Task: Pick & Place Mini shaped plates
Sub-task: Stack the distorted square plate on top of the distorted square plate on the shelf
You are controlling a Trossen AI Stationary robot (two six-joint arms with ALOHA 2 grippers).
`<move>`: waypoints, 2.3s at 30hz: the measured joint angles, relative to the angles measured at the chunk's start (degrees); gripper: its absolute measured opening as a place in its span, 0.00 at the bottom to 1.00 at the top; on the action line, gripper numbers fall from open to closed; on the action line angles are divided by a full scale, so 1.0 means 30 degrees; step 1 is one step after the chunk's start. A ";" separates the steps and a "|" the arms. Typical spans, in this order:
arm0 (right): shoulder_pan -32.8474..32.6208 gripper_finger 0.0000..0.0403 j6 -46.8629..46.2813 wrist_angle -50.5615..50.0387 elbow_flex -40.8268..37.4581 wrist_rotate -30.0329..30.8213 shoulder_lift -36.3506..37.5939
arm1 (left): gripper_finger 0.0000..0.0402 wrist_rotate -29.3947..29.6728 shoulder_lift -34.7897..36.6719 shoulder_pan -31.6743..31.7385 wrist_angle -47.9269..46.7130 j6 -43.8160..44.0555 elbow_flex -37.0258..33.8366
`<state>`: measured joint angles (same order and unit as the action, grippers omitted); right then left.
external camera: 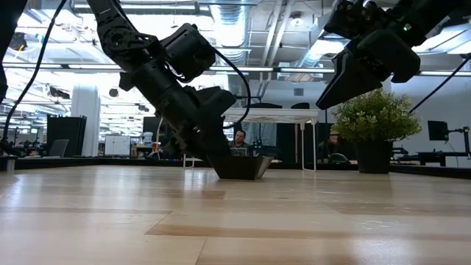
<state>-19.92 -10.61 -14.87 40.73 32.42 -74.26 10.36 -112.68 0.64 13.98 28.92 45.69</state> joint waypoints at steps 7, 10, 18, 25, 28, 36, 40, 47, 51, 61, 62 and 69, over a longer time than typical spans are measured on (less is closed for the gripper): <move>0.0000 0.27 0.0000 -0.0007 0.0000 -0.0007 0.0000 | 0.24 0.0024 0.0000 0.0000 0.0282 -0.0584 0.0000; 0.0000 0.27 0.0000 -0.0022 -0.0007 -0.0007 0.0000 | 0.20 0.0026 0.0000 0.0000 0.0591 -0.1003 0.0000; 0.0000 0.27 -0.0083 0.0007 -0.0047 -0.0015 -0.0036 | 0.07 0.0026 0.0000 0.0000 0.0812 -0.1061 0.0000; 0.0022 0.27 -0.0495 0.0180 -0.0794 -0.0024 -0.0044 | 0.02 0.0019 0.0000 0.0000 0.1021 -0.1418 0.0000; 0.0022 0.27 -0.0495 0.0162 -0.0918 -0.0022 -0.0044 | 0.03 0.0020 0.0046 0.0000 0.1071 -0.1494 0.0000; 0.0022 0.27 -0.0495 0.0204 -0.0911 -0.0022 -0.0044 | 0.03 0.0041 0.2791 -0.0007 0.0968 -0.3031 -0.0022; 0.0022 0.27 -0.0495 0.0233 -0.0903 -0.0022 -0.0044 | 0.02 0.0694 0.5503 0.0075 0.0820 -0.4420 -0.0343; 0.0022 0.27 -0.0495 0.0264 -0.0896 -0.0015 -0.0036 | 0.02 0.4694 1.1191 0.1946 0.0522 -0.6645 -0.1024; 0.0022 0.27 -0.0488 0.0263 -0.0896 0.0000 -0.0036 | 0.02 0.6593 1.3085 0.4358 0.0653 -0.6717 -0.1107; 0.0197 0.27 -0.0341 0.0313 -0.0896 0.0067 -0.0036 | 0.02 0.1849 1.1503 1.1238 0.3525 -0.3444 -0.1115; 0.0197 0.27 -0.0335 0.0313 -0.0896 0.0073 -0.0036 | 0.03 0.1502 1.1080 1.1551 0.4172 -0.3163 -0.1108; 0.0316 0.27 -0.0284 0.0299 -0.0895 0.0073 -0.0036 | 0.02 0.1438 0.8467 1.2260 0.4508 -0.1972 -0.0219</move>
<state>-18.97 -11.46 -13.98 38.04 32.64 -74.37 14.67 -87.28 37.42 27.51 23.00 45.03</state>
